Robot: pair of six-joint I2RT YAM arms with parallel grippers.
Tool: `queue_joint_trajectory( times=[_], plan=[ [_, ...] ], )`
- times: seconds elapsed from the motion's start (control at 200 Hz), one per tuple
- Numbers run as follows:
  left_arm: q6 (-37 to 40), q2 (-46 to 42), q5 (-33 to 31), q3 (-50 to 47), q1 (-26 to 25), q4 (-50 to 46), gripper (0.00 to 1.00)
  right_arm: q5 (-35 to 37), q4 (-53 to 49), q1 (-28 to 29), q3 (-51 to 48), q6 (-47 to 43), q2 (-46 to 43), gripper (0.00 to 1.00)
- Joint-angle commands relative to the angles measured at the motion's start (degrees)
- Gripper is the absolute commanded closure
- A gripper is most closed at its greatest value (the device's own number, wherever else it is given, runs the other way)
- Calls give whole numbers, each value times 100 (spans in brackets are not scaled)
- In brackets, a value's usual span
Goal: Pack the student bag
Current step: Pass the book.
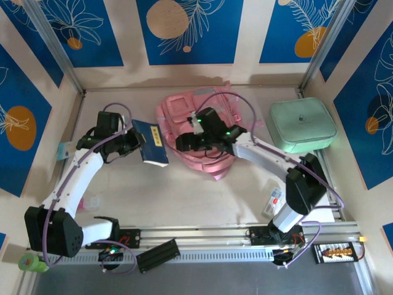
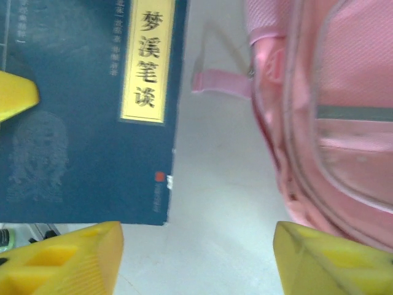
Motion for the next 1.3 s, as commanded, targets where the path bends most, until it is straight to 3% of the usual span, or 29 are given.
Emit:
queue_joint_trajectory(
  times=[0.0,0.175,0.385,0.5,0.67,0.96,1.165,1.295],
  plan=[
    [-340,32,373,248,-70,494,100,-565,719,-388,-636,544,-348,28],
    [-1638,357,620,124,-401,2595,100,-1432,1609,-1190,-1380,1470,-873,22],
    [-3279,1258,-3,21,-1129,5368,100,-2267,2855,-1732,-2063,2655,-1147,17],
    [-3809,1828,-160,154,-1420,6296,100,-2787,3758,-2034,-2390,3308,-1196,16],
    [-4038,2294,-382,294,-1746,6674,100,-2959,4616,-2315,-2688,4133,-1255,14],
    [-4422,2564,-1001,278,-2247,7413,100,-2607,5615,-2363,-2716,5565,-850,14],
    [-4505,2603,-1165,216,-2456,7243,100,-2367,6095,-2373,-2517,5954,-495,15],
    [-4593,2653,-1165,201,-2497,7352,100,-2129,6358,-2354,-2513,6099,-328,21]
  ],
)
